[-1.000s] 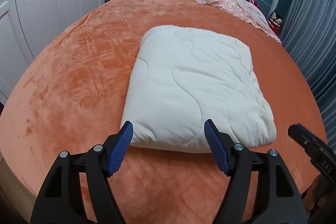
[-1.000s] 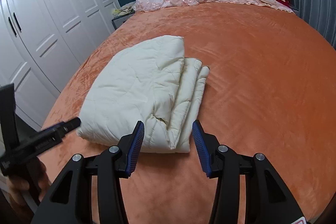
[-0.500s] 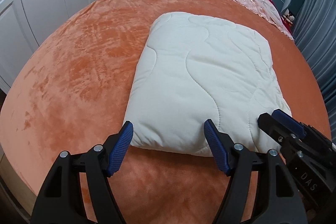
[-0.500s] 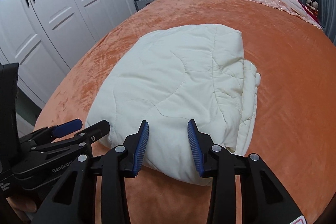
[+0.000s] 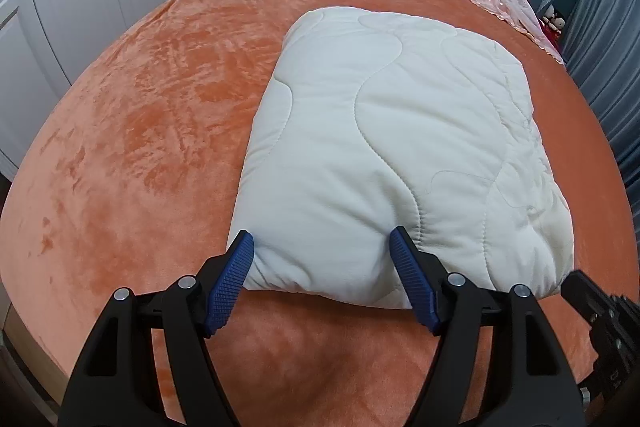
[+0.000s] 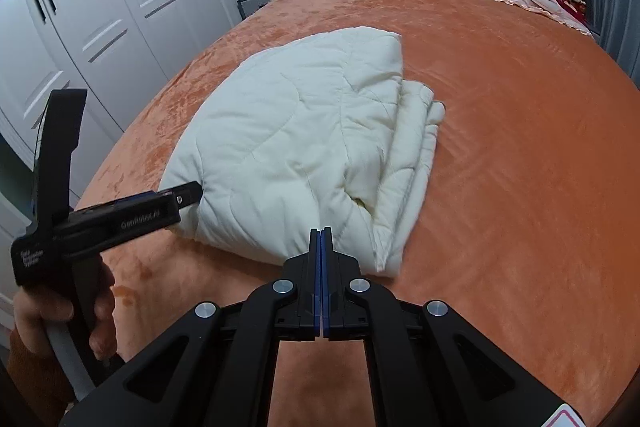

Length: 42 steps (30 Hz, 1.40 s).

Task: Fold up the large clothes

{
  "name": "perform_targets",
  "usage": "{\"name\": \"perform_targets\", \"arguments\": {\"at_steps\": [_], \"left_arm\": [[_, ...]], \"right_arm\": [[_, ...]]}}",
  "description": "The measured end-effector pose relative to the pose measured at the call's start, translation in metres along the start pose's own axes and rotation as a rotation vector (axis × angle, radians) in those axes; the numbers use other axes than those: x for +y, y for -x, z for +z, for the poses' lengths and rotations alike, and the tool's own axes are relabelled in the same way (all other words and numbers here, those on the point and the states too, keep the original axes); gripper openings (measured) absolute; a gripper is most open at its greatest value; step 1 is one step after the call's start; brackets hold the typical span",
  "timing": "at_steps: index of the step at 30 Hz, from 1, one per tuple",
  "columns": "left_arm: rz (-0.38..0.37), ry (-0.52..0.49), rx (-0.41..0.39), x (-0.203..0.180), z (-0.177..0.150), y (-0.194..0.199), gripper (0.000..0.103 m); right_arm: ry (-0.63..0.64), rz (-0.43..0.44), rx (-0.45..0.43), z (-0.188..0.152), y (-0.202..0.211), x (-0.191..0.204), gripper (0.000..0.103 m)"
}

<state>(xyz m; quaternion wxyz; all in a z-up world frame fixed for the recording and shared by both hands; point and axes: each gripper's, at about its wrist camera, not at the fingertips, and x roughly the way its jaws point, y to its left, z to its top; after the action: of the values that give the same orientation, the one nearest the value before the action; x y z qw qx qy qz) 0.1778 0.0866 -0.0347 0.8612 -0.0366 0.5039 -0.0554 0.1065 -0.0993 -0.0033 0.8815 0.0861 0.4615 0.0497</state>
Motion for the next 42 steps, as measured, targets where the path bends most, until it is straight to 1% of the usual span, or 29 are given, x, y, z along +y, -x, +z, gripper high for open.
{"name": "perform_targets", "arguments": {"at_steps": [2,5,8,9,15,21,28,33,38,39,40,42], "left_arm": [[0.011,0.003,-0.004,-0.002,0.0,0.001,0.068],[0.024,0.001,-0.001,-0.007,0.001,0.003,0.067],[0.038,-0.018,0.002,-0.013,0.001,0.005,0.062],[0.039,-0.024,0.002,-0.014,0.001,0.007,0.06],[0.051,-0.056,-0.032,-0.026,-0.004,0.033,0.059],[0.056,-0.081,-0.077,-0.04,-0.017,0.074,0.06],[0.067,-0.101,-0.124,-0.053,-0.036,0.12,0.06],[0.077,-0.095,-0.147,-0.056,-0.05,0.145,0.06],[0.106,-0.095,-0.161,-0.056,-0.065,0.16,0.061],[0.111,-0.097,-0.162,-0.055,-0.068,0.162,0.062],[0.114,-0.098,-0.16,-0.055,-0.071,0.163,0.063],[0.111,-0.092,-0.157,-0.055,-0.077,0.166,0.064]], "right_arm": [[-0.009,-0.004,0.002,-0.002,0.001,-0.001,0.0],[-0.024,-0.006,-0.012,0.005,-0.001,-0.001,0.0],[-0.035,-0.002,-0.034,0.016,-0.002,0.003,0.0],[-0.033,-0.003,-0.041,0.018,0.0,0.005,0.0],[-0.015,-0.027,-0.075,0.019,0.022,0.017,0.0],[-0.04,-0.038,-0.093,0.007,0.048,0.015,0.0],[-0.038,-0.04,-0.115,-0.012,0.081,0.019,0.0],[-0.041,-0.053,-0.111,-0.027,0.099,0.023,0.0],[-0.048,-0.07,-0.118,-0.041,0.113,0.027,0.0],[-0.049,-0.07,-0.117,-0.043,0.114,0.027,0.002],[-0.049,-0.07,-0.117,-0.045,0.116,0.028,0.007],[-0.05,-0.082,-0.123,-0.048,0.118,0.03,0.01]]}}
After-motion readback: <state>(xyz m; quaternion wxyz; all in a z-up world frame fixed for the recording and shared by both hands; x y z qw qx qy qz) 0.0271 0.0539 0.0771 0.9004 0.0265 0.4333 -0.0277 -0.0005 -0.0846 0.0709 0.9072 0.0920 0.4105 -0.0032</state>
